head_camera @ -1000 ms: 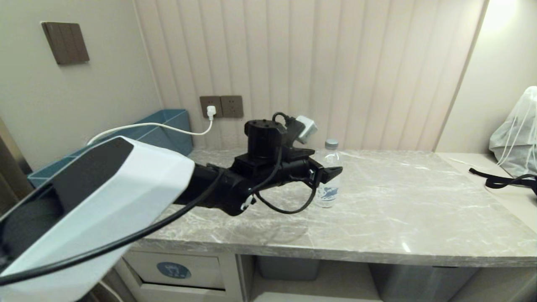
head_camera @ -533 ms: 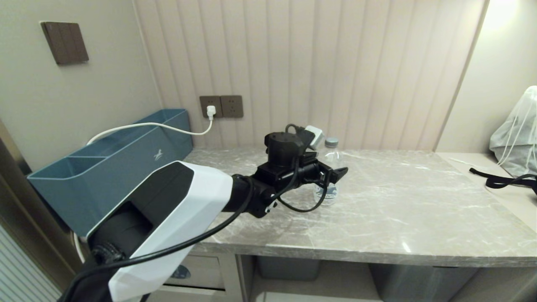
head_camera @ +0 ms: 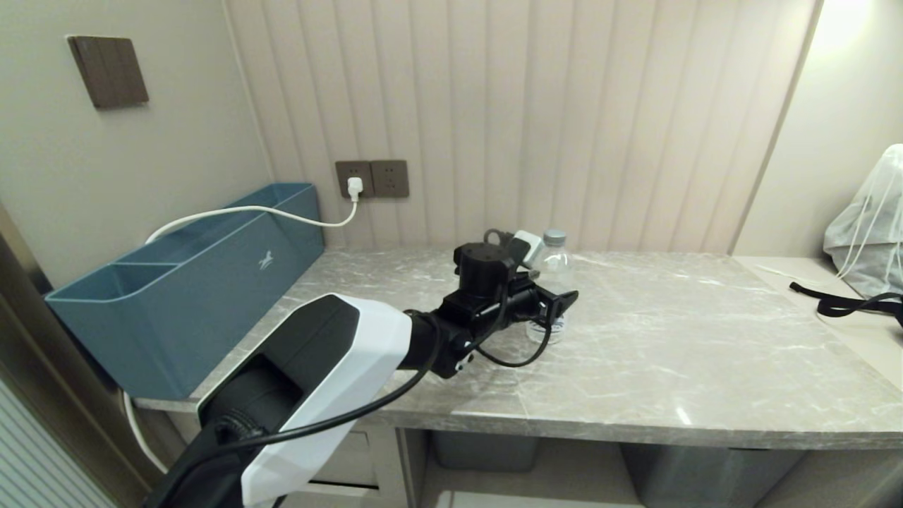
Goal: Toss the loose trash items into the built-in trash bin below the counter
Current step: Pick up the garbage, then put the garbage in the trash can
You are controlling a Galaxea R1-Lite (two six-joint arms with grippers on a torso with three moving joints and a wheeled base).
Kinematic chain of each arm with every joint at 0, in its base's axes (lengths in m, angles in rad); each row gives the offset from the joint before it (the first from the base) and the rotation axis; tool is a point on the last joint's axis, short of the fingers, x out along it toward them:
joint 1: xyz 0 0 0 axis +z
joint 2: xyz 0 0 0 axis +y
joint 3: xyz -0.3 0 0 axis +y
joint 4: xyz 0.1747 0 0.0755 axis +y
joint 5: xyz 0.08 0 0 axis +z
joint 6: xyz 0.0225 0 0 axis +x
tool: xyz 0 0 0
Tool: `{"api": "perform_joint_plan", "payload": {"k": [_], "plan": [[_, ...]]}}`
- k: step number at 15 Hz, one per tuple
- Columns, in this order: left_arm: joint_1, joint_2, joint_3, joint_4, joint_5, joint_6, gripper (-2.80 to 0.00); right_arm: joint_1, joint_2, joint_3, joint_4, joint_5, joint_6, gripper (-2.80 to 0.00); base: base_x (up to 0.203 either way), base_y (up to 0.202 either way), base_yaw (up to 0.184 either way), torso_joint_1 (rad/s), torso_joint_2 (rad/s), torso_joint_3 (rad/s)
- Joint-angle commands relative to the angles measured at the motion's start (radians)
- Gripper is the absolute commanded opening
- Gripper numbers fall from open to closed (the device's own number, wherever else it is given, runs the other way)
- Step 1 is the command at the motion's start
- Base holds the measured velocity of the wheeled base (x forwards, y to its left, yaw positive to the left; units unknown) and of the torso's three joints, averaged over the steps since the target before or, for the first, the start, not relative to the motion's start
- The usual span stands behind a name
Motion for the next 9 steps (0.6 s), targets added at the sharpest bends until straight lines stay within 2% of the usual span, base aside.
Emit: {"api": "perform_joint_plan", "payload": {"k": [1, 3, 4, 5, 7, 9], "plan": [[0.000, 0.010, 0.001, -0.011, 0.013, -0.001, -2.80, 0.000, 0.000, 0.000, 0.001, 0.000, -0.001, -2.80, 0.000, 0.000, 0.000, 0.000, 0.00, 0.000], [-0.005, 0.005, 0.001, -0.014, 0.015, -0.014, -2.80, 0.000, 0.000, -0.001, 0.001, 0.000, -0.001, -2.80, 0.000, 0.000, 0.000, 0.000, 0.00, 0.000], [-0.011, -0.020, 0.001, -0.017, 0.019, -0.053, -2.80, 0.000, 0.000, -0.001, 0.001, 0.003, -0.001, -2.80, 0.000, 0.000, 0.000, 0.000, 0.00, 0.000], [-0.021, -0.055, 0.001, -0.018, 0.041, -0.106, -2.80, 0.000, 0.000, -0.001, 0.001, 0.003, -0.001, -2.80, 0.000, 0.000, 0.000, 0.000, 0.00, 0.000], [-0.043, -0.140, 0.001, -0.013, 0.124, -0.272, -2.80, 0.000, 0.000, -0.001, 0.001, 0.005, 0.001, -2.80, 0.000, 0.000, 0.000, 0.000, 0.00, 0.000], [-0.049, -0.247, 0.002, 0.009, 0.210, -0.397, -2.80, 0.000, 0.000, -0.001, 0.001, 0.005, 0.003, -2.80, 0.000, 0.000, 0.000, 0.000, 0.00, 0.000]]}}
